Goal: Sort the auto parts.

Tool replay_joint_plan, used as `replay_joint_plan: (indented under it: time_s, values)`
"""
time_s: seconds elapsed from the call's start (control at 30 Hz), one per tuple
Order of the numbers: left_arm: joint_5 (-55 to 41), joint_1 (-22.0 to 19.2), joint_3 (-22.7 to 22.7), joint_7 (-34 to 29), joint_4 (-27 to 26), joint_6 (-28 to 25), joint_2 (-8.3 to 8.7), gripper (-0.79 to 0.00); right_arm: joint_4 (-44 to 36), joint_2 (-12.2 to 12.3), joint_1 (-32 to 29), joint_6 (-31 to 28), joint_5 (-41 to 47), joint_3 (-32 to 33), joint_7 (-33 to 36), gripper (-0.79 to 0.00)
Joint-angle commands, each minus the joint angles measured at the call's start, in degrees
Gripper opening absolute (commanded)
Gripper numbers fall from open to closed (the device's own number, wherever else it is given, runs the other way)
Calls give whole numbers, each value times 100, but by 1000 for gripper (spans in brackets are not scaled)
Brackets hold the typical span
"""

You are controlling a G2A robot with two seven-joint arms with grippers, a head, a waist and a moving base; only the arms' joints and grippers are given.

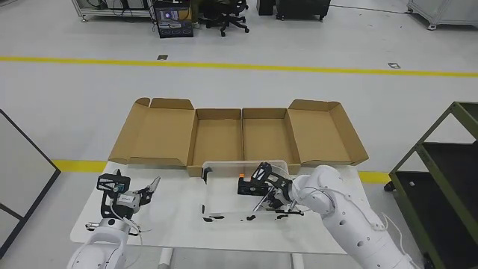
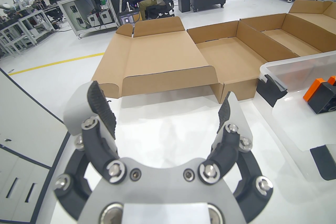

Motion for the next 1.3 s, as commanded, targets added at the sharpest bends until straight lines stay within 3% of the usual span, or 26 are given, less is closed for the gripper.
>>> replay_joint_plan:
  time_s: [0.0,0.03,0.1,0.2,0.53,0.83,1.0,1.27]
  values:
    - [0,0,0,0,0,0,0,0,64,-19,62,11,7,-65,28,-314]
    - [0,0,0,0,0,0,0,0,89,-28,92,18,1,-97,42,-400]
    - [0,0,0,0,0,0,0,0,129,-44,142,32,-6,-148,42,-471]
    - [0,0,0,0,0,0,0,0,139,-57,200,43,42,-160,1,-785]
    - [0,0,0,0,0,0,0,0,-425,78,-30,-286,554,365,-214,-785]
    - [0,0,0,0,0,0,0,0,-1118,331,-434,-665,1842,1840,-977,-785]
    - [0,0,0,0,0,0,0,0,-536,352,-20,-578,2319,2068,-1050,-785]
    - [0,0,0,0,0,0,0,0,1506,159,1121,-210,2330,1456,-1710,-785]
